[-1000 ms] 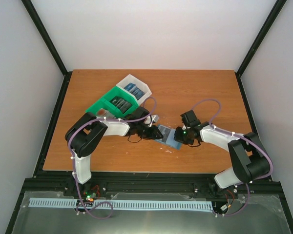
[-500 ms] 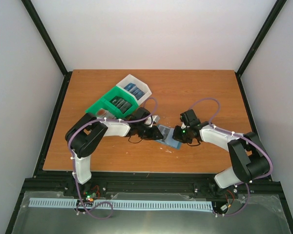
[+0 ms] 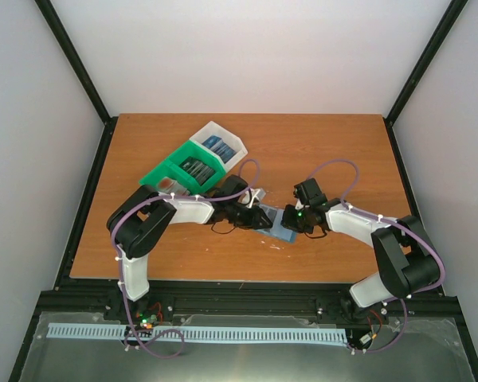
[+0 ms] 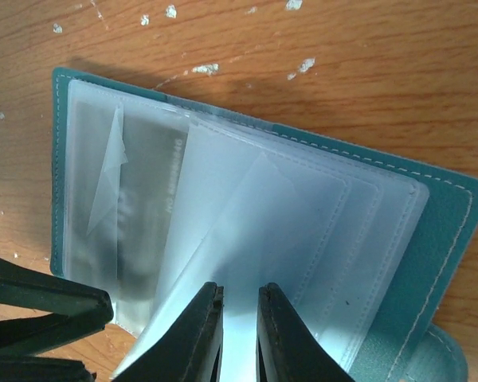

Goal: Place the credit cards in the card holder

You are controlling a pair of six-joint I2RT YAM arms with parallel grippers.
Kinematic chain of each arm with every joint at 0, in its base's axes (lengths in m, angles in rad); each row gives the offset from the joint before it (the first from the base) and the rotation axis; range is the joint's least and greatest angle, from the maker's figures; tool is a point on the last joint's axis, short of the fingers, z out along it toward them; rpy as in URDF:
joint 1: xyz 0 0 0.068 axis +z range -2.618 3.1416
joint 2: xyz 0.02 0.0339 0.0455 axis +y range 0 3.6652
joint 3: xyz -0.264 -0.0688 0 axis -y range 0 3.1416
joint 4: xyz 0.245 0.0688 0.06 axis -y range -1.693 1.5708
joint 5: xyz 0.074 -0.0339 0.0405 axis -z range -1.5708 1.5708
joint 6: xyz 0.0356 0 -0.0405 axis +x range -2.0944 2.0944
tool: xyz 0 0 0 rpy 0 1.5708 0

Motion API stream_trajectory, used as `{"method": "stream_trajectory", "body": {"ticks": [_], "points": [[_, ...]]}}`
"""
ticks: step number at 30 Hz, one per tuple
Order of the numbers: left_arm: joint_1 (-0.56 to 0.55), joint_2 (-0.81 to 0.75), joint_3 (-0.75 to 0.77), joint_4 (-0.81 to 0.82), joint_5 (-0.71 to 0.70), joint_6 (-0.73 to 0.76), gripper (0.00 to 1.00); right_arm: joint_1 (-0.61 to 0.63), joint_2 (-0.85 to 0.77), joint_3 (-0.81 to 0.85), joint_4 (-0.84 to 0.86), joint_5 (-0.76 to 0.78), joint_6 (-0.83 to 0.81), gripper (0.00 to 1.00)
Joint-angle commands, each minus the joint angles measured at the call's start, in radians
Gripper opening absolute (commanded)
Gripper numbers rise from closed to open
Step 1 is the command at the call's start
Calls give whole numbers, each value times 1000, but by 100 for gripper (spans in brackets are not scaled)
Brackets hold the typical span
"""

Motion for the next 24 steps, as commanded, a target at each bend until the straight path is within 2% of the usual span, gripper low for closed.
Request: {"method": "stream_trajectory", "body": {"ticks": [1, 19, 24], "points": [[-8, 1, 26, 54, 42, -17, 30, 8, 4, 7, 24, 5, -12, 15], [-46, 83, 84, 23, 41, -28, 27, 7, 27, 0, 41, -10, -3, 15], [-47, 69, 90, 15, 18, -22, 24, 8, -39, 2, -21, 73, 2, 18]]}}
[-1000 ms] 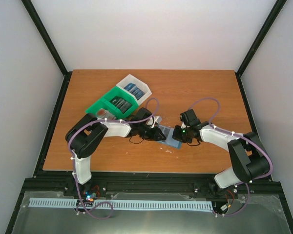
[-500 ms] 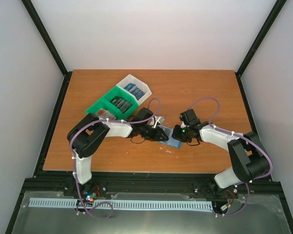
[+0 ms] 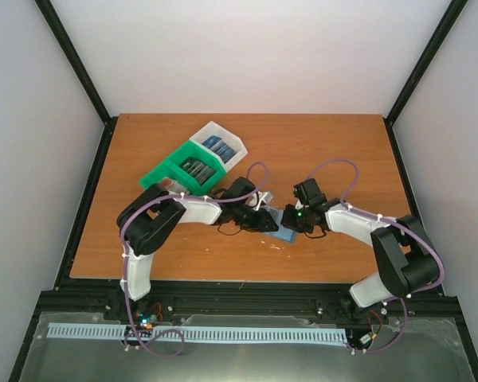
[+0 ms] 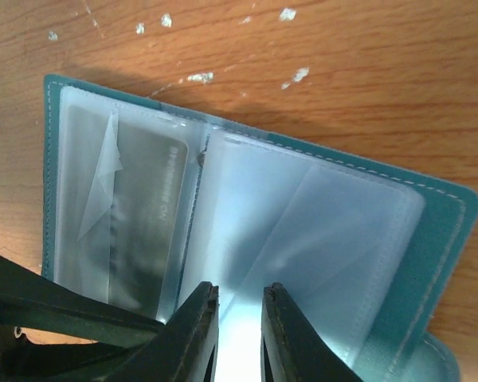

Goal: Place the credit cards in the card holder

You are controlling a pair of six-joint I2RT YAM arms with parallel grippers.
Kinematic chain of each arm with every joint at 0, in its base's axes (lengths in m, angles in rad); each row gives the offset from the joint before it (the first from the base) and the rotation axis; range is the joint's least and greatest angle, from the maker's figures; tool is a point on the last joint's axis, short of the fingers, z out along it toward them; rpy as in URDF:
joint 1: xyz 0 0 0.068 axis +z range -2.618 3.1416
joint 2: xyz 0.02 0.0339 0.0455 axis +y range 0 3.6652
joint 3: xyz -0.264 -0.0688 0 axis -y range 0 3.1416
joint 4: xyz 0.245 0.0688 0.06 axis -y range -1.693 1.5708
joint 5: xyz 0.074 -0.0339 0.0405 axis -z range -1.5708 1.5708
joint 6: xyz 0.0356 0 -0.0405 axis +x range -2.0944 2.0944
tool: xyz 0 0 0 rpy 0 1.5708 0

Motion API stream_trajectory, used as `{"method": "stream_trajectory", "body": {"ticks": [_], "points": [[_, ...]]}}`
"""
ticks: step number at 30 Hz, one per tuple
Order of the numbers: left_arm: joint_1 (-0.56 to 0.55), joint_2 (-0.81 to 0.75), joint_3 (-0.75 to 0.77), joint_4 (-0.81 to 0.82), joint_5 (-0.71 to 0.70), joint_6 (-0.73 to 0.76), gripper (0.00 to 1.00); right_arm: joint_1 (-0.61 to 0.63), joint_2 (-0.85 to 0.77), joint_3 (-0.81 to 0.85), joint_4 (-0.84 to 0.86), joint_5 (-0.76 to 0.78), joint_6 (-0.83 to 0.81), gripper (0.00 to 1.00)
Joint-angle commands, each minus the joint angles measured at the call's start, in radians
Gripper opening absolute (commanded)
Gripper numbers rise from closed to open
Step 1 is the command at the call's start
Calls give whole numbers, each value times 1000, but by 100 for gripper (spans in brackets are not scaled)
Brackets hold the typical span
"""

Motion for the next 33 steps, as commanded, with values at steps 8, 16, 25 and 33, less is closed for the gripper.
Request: {"method": "stream_trajectory", "body": {"ticks": [8, 16, 25, 33], "points": [[-12, 26, 90, -9, -13, 13, 22, 7, -108, -2, -118, 171, 26, 27], [-37, 87, 154, -52, -65, 33, 29, 7, -97, -31, -103, 158, 50, 27], [-42, 123, 202, -106, -141, 38, 29, 7, -51, -46, -92, 123, 39, 18], [-50, 119, 199, -142, -163, 17, 29, 7, -24, -64, -67, 106, 41, 15]]}}
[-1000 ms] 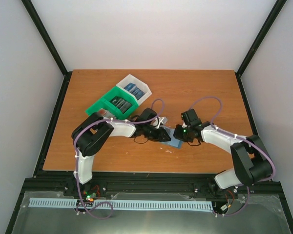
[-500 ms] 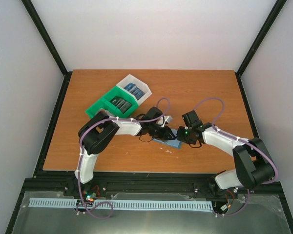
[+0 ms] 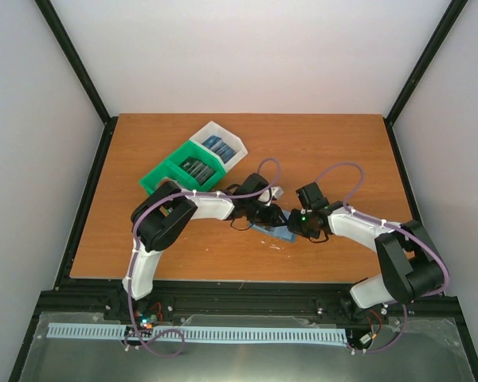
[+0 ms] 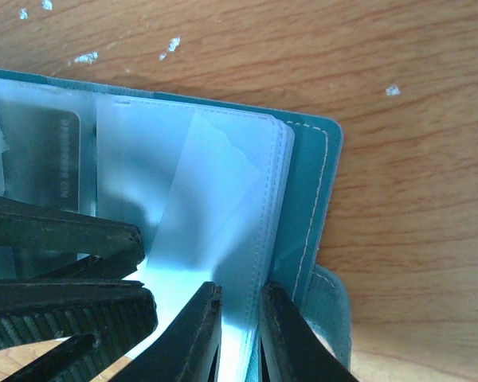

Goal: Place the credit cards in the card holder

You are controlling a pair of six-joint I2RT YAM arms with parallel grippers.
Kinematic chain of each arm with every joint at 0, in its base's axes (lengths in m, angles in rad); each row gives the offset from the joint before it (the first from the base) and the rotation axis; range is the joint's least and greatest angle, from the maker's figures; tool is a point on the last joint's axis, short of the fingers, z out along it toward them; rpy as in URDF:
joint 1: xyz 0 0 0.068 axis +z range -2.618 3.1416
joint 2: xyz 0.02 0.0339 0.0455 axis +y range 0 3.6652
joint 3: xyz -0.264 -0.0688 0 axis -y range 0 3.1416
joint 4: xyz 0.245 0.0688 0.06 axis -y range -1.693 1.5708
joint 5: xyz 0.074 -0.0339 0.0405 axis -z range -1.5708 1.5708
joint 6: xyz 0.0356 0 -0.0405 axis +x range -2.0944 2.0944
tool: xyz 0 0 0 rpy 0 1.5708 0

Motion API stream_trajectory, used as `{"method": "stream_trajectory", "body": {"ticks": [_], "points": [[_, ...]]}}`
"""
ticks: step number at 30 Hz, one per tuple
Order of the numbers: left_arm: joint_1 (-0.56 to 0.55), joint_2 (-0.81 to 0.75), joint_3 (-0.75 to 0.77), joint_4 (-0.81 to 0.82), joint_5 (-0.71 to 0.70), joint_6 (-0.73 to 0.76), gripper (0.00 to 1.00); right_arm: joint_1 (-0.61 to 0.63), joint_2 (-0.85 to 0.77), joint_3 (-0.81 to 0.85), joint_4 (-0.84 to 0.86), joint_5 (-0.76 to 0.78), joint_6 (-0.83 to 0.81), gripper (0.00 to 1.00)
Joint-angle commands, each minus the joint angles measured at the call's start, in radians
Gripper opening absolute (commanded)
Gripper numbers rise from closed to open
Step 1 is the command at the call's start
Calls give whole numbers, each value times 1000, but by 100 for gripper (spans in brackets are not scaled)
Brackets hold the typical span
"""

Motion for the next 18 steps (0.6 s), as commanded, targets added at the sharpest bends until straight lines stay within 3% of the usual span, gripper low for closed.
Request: {"method": "stream_trajectory", "body": {"ticks": [1, 18], "points": [[-14, 15, 24, -79, -28, -3, 29, 5, 33, -29, 22, -15, -1, 15], [-14, 37, -9, -42, 89, -160, 25, 6, 49, -54, 68, -50, 18, 13]]}}
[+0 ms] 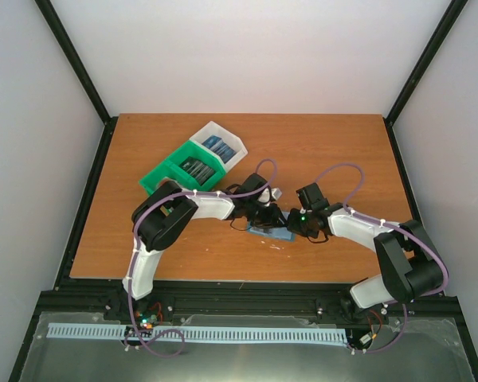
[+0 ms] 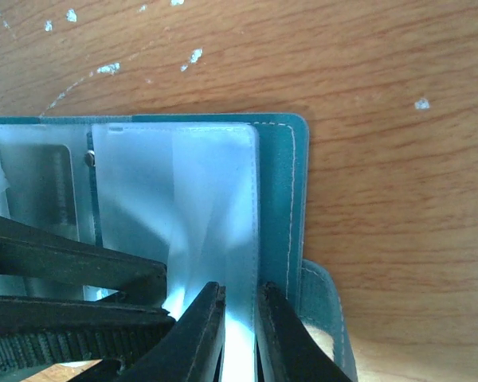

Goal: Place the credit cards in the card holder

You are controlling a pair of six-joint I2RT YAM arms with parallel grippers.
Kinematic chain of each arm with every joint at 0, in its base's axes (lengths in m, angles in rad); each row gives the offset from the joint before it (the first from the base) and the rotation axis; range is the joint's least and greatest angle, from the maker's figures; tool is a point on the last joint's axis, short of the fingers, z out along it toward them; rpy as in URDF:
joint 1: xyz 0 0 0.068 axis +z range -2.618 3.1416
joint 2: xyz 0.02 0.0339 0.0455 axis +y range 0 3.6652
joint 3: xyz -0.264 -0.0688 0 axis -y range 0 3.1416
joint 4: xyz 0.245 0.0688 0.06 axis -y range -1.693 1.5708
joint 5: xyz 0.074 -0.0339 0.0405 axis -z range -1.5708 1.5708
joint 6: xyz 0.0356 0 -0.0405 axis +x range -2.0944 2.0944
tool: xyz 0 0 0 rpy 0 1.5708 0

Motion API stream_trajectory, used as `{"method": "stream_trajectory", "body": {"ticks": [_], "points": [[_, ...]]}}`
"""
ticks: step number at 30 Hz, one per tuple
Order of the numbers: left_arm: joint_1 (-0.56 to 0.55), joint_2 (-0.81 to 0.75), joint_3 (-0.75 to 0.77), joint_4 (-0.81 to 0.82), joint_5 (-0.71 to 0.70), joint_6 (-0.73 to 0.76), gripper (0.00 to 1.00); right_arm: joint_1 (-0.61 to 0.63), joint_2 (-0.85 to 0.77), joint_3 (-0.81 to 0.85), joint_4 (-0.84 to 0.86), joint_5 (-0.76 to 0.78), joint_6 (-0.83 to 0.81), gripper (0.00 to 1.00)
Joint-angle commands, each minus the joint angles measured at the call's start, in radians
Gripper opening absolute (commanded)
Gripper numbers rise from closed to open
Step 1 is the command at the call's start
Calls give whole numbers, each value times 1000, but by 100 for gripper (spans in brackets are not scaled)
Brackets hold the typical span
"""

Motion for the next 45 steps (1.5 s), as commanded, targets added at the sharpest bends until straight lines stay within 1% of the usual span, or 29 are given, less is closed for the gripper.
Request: {"method": "stream_trajectory", "body": {"ticks": [1, 14, 22, 26, 29, 30, 32, 35, 38, 45], "points": [[-12, 29, -17, -22, 31, -40, 25, 7, 43, -37, 11, -30, 12, 13], [-13, 46, -18, -36, 3, -18, 24, 7, 30, -44, 44, -73, -3, 13], [-14, 70, -13, -56, -12, 3, 22, 6, 54, -54, 79, -107, 0, 5], [-15, 72, -14, -72, -42, 11, 15, 7, 53, -53, 78, -107, -2, 4], [-16, 72, -13, -82, -62, 22, 8, 8, 49, -52, 77, -106, -3, 4], [-16, 73, -10, -84, -64, 26, 5, 8, 47, -52, 78, -106, -3, 4], [-15, 71, -8, -88, -72, 31, 1, 7, 41, -50, 75, -102, -3, 4], [-16, 50, -10, -95, -96, 46, 1, 7, 16, -44, 54, -74, -3, 5], [-16, 22, -10, -106, -117, 62, 1, 7, -29, -28, 16, -32, -6, 7], [-2, -39, -33, -76, -77, 71, 1, 7, -121, 14, -75, 58, -3, 13]]}}
